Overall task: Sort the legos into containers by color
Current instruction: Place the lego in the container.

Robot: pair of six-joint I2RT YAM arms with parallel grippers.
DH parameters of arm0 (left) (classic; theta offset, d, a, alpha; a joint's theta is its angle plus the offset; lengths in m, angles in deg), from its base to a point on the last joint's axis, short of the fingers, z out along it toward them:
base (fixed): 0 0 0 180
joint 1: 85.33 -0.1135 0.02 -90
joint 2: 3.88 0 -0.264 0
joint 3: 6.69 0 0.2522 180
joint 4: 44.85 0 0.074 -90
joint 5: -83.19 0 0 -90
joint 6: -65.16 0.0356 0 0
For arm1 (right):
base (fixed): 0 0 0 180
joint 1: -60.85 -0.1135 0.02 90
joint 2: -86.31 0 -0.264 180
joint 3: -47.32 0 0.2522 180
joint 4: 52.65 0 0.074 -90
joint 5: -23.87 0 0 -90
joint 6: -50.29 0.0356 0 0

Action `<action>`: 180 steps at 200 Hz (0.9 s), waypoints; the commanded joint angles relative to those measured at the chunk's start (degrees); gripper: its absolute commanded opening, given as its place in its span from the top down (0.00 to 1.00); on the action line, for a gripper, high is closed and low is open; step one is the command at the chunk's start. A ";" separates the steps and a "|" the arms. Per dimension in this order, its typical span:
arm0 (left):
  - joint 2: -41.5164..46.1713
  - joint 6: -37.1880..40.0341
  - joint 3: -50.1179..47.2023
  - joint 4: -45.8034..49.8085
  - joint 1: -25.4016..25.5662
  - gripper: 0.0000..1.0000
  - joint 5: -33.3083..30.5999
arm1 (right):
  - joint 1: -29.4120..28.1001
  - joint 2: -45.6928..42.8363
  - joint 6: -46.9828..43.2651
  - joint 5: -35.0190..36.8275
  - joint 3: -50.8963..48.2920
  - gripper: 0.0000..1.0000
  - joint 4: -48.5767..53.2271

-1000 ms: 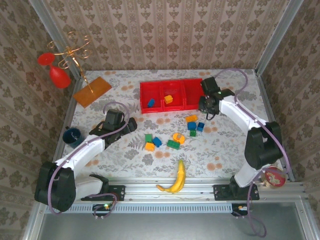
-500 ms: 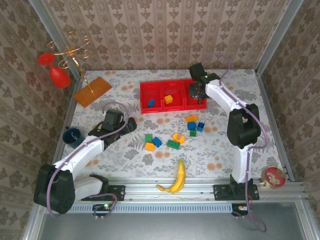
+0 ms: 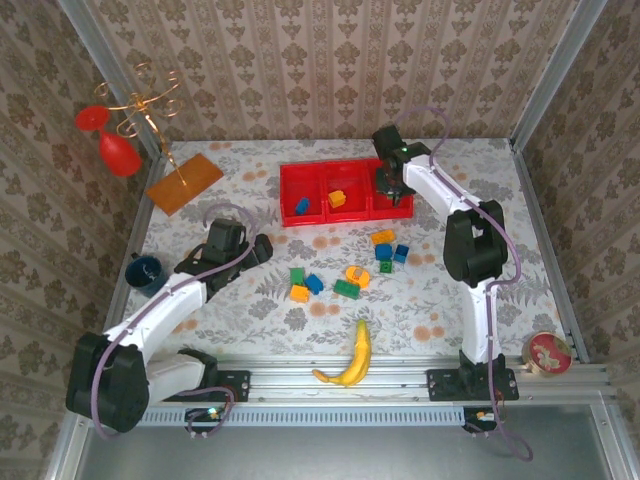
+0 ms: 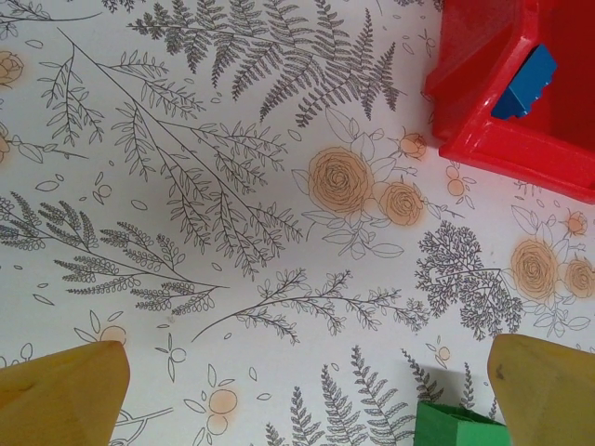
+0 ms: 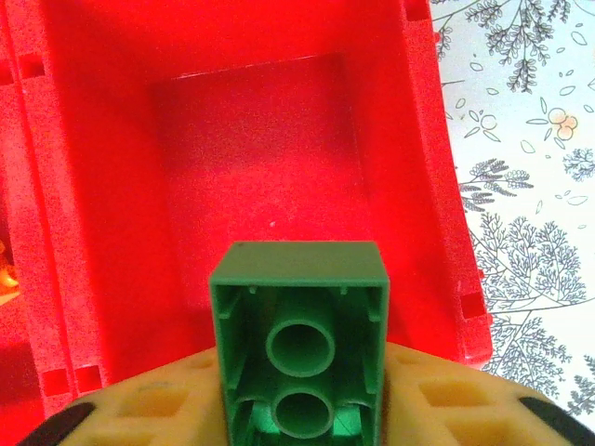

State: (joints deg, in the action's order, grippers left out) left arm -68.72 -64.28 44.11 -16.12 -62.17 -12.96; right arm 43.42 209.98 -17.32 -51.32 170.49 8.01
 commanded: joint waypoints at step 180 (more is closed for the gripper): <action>2.13 5.02 2.19 5.16 6.21 0.00 -2.37 | -1.14 -21.91 5.83 -3.83 -20.74 0.24 -1.95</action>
State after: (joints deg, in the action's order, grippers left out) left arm -67.02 -61.72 44.13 -13.09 -57.21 -14.19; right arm 42.52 193.35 -13.97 -54.03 155.17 7.35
